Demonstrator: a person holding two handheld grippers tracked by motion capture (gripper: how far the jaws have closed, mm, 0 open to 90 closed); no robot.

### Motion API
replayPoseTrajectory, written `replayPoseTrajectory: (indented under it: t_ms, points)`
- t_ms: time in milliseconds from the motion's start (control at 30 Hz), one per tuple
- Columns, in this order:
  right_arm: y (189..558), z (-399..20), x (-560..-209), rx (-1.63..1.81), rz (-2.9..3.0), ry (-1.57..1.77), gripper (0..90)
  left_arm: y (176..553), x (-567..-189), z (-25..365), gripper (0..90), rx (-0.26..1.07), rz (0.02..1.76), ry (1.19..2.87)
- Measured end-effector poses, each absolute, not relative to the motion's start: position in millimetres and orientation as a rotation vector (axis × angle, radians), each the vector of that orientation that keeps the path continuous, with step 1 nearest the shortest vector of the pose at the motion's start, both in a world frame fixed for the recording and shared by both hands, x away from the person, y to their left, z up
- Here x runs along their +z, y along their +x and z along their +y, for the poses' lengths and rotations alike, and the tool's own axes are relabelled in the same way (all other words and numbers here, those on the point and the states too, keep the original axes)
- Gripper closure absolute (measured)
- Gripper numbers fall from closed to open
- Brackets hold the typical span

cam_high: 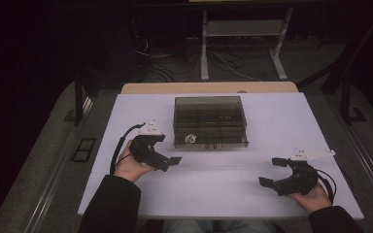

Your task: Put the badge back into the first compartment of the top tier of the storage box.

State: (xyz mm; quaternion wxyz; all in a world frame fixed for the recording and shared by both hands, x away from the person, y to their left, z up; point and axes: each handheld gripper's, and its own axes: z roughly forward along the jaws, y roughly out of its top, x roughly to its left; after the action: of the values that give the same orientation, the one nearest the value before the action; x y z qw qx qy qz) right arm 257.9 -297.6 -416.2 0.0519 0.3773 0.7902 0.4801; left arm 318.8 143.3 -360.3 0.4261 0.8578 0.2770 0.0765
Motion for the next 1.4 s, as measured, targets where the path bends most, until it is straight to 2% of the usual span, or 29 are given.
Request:
replayPoseTrajectory:
  t_ms: [767, 1400]
  points:
    - [257.5, -297.5, -416.3, 1.458, 2.406, 1.157, 0.4, 296.0, -382.3, 162.3, 0.0, 0.168, 0.723, 2.109]
    - [257.8, -297.4, -417.2, 1.446, 2.414, 1.161, 0.4, 276.0, -414.6, 175.6, 0.0, 0.22, 0.779, 2.022]
